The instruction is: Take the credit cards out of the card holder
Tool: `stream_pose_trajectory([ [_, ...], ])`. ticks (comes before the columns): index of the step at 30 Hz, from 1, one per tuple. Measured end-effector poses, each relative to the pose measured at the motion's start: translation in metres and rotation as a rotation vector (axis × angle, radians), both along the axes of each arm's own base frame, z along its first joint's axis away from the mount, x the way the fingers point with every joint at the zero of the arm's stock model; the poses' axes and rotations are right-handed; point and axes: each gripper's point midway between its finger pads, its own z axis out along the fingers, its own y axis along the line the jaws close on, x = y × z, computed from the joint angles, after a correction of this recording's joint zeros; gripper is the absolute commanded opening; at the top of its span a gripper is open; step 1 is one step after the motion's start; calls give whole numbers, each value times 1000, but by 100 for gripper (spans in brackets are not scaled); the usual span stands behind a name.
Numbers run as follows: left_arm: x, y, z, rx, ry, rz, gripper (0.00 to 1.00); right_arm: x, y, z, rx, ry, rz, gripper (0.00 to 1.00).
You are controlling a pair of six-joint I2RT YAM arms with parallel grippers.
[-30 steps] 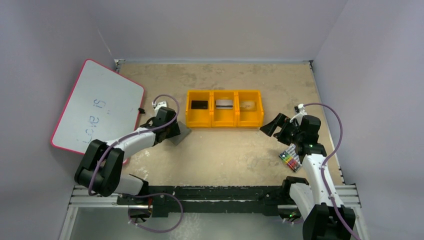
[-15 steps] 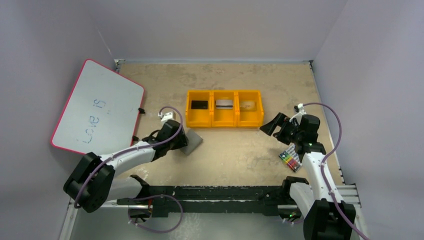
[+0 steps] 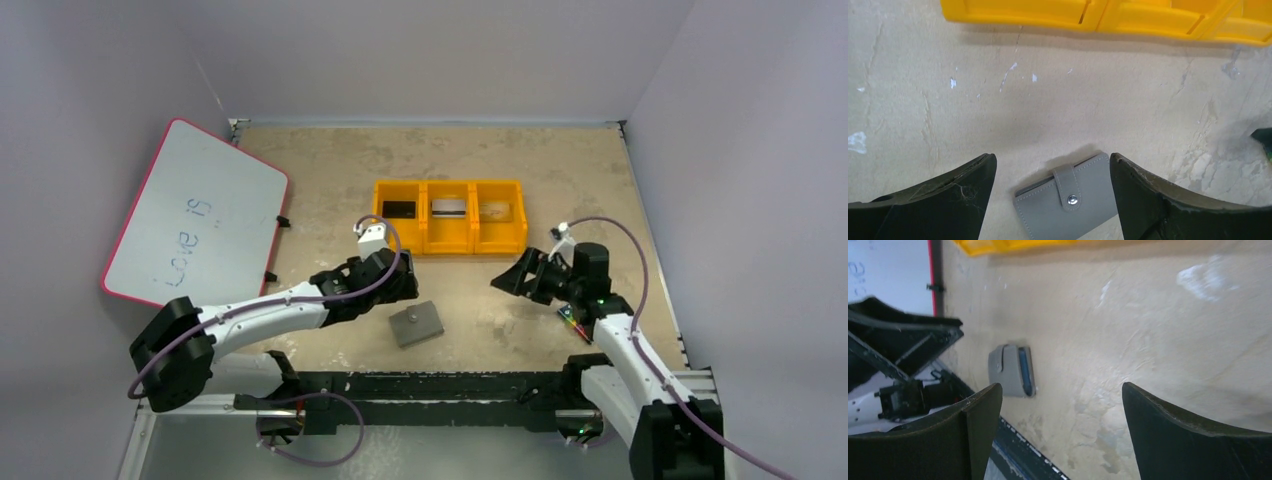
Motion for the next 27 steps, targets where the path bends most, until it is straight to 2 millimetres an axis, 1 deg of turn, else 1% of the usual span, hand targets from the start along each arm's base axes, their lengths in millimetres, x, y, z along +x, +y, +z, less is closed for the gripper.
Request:
stream_pose_trajectory([
  [2,6,-1,8,19,-33,-14,84,-13,18,-5,19,21,50,87],
  [4,7,-2,10,43,-45,-49,84,-26,33,-8,51,40,86,85],
  [7,7,-7,3,76,-34,-94,84,-49,57,-9,111,46,136,85],
  [11,6,-5,-11,116,-6,-101,83,-80,88,-3,180,46,233,84],
  [14,8,7,-14,164,-9,-70,83,-87,98,-4,209,38,251,83],
  [18,17,26,-16,188,-3,-15,84,-92,107,-21,220,96,244,85],
  [20,19,33,-15,171,-11,5,84,-104,120,-31,195,142,284,85],
  [22,15,35,-15,143,-8,-2,83,-114,133,-39,164,185,319,84],
  [25,9,34,-18,119,8,-18,82,-116,152,-40,181,195,319,85],
  [27,7,32,-18,99,12,-25,81,-115,160,-41,196,196,303,85],
])
